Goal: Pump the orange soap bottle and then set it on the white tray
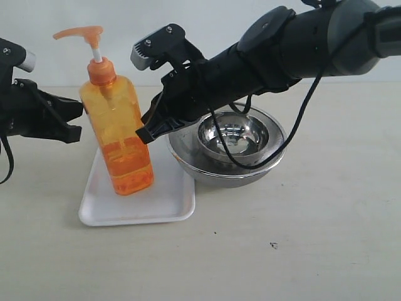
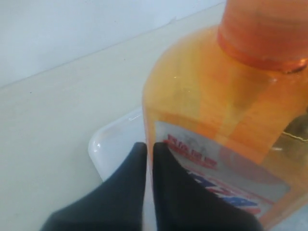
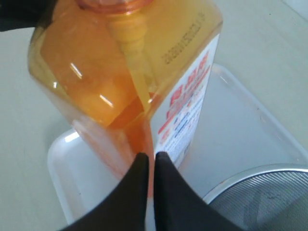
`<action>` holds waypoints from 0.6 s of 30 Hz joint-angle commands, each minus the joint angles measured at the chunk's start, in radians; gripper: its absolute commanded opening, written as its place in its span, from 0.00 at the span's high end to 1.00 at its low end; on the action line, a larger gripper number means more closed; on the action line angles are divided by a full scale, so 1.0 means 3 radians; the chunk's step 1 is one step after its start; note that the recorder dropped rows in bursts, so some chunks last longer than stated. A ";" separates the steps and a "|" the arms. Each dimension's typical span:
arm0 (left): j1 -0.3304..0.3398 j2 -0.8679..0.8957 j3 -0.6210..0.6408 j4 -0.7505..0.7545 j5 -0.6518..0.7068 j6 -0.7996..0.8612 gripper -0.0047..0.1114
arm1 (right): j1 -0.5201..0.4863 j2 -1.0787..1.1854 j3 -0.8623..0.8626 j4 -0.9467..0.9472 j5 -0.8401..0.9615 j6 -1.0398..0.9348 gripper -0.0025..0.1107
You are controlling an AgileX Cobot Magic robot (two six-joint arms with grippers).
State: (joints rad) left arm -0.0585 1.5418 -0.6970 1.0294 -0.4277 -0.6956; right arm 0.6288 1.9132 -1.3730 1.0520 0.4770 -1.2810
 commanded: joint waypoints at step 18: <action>0.0008 0.0131 -0.0215 -0.0096 -0.0168 0.0130 0.92 | -0.0003 -0.0017 -0.0010 0.0139 0.0001 -0.0150 0.98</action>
State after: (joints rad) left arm -0.0585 1.5713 -0.7552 1.0076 -0.4564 -0.6613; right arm 0.6288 1.9132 -1.3730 1.0867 0.4770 -1.3219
